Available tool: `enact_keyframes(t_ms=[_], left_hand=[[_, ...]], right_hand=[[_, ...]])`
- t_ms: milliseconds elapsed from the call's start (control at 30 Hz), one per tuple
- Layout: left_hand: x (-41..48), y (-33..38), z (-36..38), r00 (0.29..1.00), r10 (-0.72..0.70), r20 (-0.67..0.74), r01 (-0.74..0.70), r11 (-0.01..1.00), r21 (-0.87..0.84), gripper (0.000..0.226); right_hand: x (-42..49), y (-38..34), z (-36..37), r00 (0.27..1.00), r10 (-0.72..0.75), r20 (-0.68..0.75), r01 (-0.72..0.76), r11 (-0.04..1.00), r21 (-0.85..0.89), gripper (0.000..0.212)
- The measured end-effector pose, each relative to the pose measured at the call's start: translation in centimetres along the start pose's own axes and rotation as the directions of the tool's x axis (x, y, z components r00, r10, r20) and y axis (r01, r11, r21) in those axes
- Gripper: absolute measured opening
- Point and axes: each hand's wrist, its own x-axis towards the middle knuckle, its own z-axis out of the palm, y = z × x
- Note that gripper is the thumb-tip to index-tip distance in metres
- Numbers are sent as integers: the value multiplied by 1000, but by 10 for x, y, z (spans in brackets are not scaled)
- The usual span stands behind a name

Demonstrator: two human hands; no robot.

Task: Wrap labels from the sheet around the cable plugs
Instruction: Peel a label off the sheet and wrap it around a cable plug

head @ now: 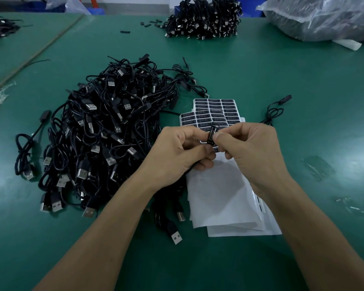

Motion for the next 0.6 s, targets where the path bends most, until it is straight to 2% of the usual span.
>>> enact_keyframes(t_ms=[300, 600], left_hand=[[-1, 1, 0, 1000, -3, 0, 3, 1000, 15, 15], [0, -1, 2, 996, 43, -81, -40, 999, 38, 15]], right_hand=[[1, 2, 0, 1000, 2, 0, -2, 1000, -21, 21], [-2, 4, 2, 999, -41, -14, 41, 999, 1, 17]])
